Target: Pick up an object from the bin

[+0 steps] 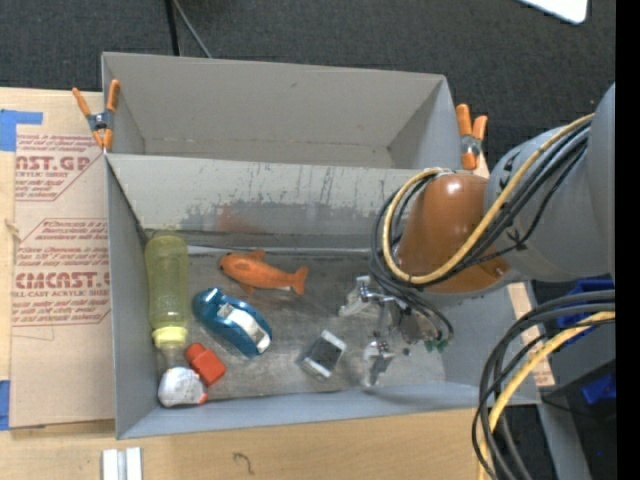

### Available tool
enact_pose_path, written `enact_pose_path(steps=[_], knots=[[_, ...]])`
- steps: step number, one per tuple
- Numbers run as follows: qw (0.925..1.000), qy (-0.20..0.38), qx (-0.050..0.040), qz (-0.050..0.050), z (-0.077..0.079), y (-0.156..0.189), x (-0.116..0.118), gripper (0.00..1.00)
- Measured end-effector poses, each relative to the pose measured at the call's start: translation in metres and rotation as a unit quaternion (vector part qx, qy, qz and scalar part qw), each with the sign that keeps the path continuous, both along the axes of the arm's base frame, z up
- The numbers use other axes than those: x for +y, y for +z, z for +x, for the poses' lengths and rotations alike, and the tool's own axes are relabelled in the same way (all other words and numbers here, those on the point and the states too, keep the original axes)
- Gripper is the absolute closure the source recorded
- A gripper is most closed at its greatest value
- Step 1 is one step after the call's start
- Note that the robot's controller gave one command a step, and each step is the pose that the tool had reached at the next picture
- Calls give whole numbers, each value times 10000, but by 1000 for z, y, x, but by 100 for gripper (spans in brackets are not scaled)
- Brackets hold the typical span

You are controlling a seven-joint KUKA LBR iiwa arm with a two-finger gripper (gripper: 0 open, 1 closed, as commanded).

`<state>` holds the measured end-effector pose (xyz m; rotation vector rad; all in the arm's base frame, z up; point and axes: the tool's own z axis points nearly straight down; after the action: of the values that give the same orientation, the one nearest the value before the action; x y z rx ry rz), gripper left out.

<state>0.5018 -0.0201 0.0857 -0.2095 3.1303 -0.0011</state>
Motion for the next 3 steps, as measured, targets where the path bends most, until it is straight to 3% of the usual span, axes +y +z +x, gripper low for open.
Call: enact_pose_path(steps=[1, 2, 3], knots=[[9988, 498, 31, -2, -9, 9, 25, 0], [9995, 311, 3, 1, -8, -6, 44, 0], [9939, 1075, -261, -13, -3, -4, 47, 100]])
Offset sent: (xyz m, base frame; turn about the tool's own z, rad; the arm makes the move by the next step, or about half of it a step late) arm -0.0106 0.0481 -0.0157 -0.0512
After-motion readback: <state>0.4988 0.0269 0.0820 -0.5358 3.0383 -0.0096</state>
